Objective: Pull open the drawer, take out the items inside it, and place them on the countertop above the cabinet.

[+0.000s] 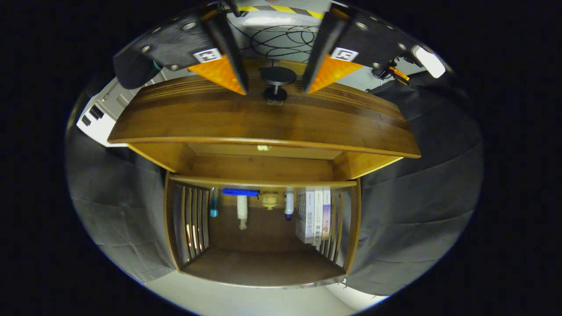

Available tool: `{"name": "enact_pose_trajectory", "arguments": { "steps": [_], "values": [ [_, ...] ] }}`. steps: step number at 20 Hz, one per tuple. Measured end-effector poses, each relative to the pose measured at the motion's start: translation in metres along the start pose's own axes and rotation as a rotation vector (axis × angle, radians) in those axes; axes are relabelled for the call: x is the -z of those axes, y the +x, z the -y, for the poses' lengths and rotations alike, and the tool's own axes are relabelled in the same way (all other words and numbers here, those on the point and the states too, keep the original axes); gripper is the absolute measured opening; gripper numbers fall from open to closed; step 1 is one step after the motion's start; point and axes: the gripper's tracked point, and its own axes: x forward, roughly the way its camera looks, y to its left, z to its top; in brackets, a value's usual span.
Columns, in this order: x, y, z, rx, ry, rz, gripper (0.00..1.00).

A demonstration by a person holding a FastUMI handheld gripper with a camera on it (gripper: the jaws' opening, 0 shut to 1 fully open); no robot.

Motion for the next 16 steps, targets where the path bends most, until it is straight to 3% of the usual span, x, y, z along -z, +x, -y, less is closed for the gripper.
{"name": "enact_pose_trajectory", "arguments": {
  "steps": [3, 10, 16],
  "values": [
    [-0.037, -0.013, -0.005, -0.035, -0.001, 0.042, 0.97],
    [-0.118, 0.011, 0.006, -0.026, 0.041, -0.034, 0.97],
    [-0.132, 0.071, 0.019, 0.048, 0.095, -0.224, 0.97]
  ]
}}
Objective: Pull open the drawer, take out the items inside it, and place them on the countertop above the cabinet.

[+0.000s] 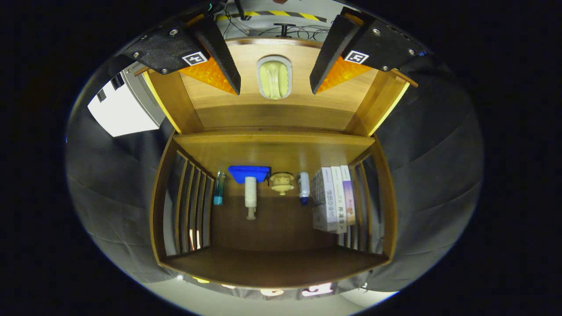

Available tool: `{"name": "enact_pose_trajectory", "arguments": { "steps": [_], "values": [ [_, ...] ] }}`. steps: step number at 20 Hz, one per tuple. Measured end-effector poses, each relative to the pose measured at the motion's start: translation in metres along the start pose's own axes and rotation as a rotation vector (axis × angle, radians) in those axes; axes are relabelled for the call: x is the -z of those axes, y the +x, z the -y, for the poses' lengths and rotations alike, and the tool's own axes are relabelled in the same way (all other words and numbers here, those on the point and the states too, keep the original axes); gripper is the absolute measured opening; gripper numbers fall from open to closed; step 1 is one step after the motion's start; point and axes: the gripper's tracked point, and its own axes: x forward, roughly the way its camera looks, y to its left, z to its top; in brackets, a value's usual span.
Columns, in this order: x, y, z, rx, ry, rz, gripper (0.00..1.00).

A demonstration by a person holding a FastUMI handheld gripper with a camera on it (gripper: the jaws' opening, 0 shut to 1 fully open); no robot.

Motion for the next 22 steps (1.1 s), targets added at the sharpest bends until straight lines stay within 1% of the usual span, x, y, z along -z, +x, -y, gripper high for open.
{"name": "enact_pose_trajectory", "arguments": {
  "steps": [3, 6, 10, 13, 17, 19, 20, 21, 22],
  "values": [
    [0.003, 0.03, -0.005, 0.008, 0.061, -0.105, 0.97],
    [0.012, 0.059, -0.005, 0.027, 0.049, -0.199, 0.97],
    [0.031, 0.093, -0.013, 0.012, 0.057, -0.304, 0.96],
    [0.049, 0.109, -0.004, 0.045, 0.039, -0.369, 0.96],
    [0.076, 0.121, -0.007, 0.043, 0.031, -0.445, 0.94],
    [0.085, 0.125, -0.006, 0.046, 0.006, -0.465, 0.89],
    [0.088, 0.127, -0.007, 0.044, -0.004, -0.473, 0.81],
    [0.091, 0.129, -0.007, 0.042, -0.008, -0.48, 0.77],
    [0.094, 0.131, -0.007, 0.043, -0.015, -0.485, 0.67]
  ]
}}
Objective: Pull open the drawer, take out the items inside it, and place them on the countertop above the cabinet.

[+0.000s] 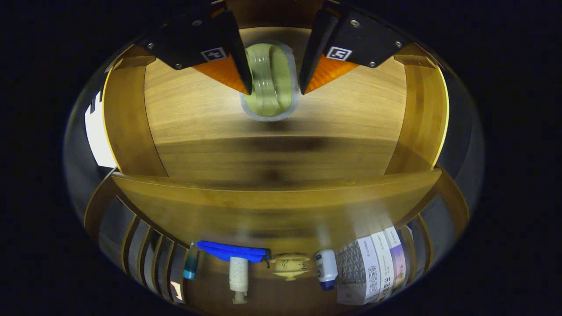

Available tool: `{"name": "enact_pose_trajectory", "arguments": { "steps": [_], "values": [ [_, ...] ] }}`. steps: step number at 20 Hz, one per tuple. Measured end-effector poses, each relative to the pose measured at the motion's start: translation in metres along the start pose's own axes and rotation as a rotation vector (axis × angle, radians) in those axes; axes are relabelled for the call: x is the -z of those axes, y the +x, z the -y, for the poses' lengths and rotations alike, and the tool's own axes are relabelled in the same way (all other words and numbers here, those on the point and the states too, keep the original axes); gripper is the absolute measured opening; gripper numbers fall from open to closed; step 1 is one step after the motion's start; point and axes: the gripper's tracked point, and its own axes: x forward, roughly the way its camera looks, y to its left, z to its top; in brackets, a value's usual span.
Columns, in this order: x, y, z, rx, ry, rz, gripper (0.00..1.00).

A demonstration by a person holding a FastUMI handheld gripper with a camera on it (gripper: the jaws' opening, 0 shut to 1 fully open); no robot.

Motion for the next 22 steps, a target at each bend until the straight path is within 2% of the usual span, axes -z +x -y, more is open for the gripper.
{"name": "enact_pose_trajectory", "arguments": {
  "steps": [1, 6, 8, 14, 22],
  "values": [
    [0.003, 0.002, 0.0, -0.001, -0.008, -0.007, 0.63],
    [0.0, -0.001, 0.001, -0.013, -0.005, 0.029, 0.2],
    [0.004, -0.004, 0.002, -0.002, -0.006, 0.052, 0.16],
    [-0.007, -0.046, 0.0, 0.032, -0.055, 0.162, 0.16],
    [-0.106, -0.116, -0.011, -0.025, 0.031, 0.421, 0.16]
  ]
}}
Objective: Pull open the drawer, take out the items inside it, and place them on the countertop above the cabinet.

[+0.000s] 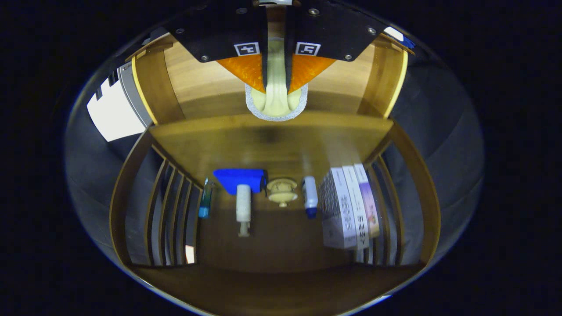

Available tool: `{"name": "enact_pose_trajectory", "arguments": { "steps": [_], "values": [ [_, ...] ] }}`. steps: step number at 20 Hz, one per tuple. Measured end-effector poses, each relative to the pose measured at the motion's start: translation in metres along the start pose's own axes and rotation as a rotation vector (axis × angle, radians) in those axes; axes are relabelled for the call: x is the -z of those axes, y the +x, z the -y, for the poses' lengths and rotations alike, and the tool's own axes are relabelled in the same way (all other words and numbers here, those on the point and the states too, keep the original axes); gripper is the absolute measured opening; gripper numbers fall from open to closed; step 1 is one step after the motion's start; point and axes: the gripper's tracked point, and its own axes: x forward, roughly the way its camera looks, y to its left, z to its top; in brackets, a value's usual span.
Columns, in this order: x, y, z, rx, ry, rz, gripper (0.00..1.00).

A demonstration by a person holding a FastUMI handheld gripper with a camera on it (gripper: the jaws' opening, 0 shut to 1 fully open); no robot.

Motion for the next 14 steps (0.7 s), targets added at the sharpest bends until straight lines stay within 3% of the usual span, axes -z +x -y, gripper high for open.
{"name": "enact_pose_trajectory", "arguments": {
  "steps": [8, 14],
  "values": [
    [-0.084, 0.056, -0.003, -0.022, -0.044, 0.122, 0.16],
    [-0.097, 0.113, 0.006, -0.014, -0.115, 0.1, 0.17]
  ]
}}
